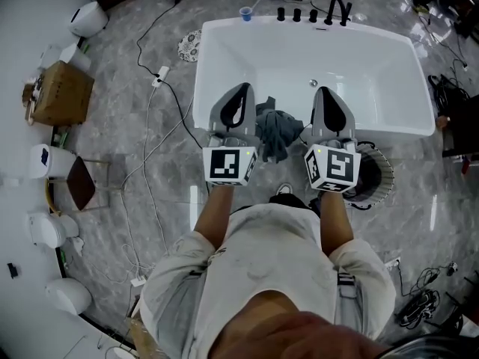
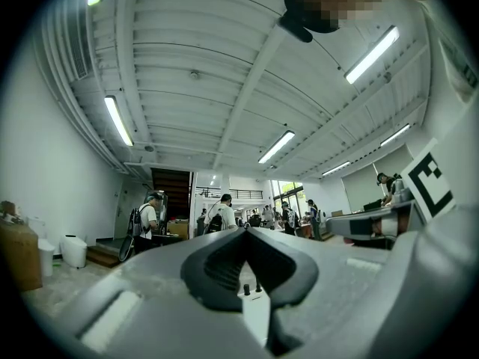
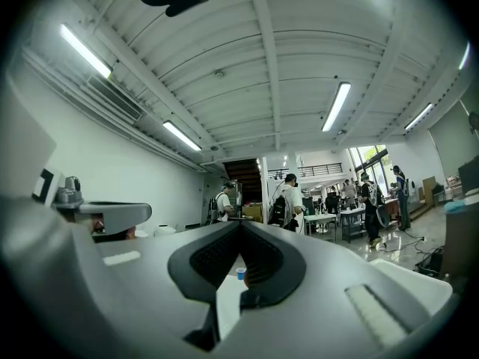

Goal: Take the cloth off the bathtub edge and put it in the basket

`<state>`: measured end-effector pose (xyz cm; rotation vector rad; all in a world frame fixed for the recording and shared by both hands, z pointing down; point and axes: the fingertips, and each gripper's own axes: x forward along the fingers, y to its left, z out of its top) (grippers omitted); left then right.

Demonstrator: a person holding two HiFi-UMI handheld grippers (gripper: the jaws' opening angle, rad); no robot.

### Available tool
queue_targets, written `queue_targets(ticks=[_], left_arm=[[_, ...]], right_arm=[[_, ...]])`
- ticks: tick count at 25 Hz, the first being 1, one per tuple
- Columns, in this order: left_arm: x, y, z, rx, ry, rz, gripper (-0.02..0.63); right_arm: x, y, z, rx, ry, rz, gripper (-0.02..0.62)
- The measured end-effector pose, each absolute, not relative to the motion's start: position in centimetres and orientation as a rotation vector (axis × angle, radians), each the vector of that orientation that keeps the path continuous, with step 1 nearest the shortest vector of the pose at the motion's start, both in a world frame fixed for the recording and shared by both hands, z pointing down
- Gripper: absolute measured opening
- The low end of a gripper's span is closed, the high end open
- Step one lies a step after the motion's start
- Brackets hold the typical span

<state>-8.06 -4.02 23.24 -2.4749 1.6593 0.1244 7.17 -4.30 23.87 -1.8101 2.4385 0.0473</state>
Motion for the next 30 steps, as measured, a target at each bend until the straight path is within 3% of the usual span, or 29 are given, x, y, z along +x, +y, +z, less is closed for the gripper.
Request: queue_targets(ticks=[8,30], left_arm=[[-7.0,-8.7,22.9,-2.442,1.713,0.137,0.000],[-12.3,-19.9,28.1,-2.535,1.701,0.117,0.000]], right_arm=[[8.9,-8.9,23.9,-1.784,2.467,0.020,0.003],[2.0,-20.4,30.2,-1.863,2.528,-0.148,0.003]])
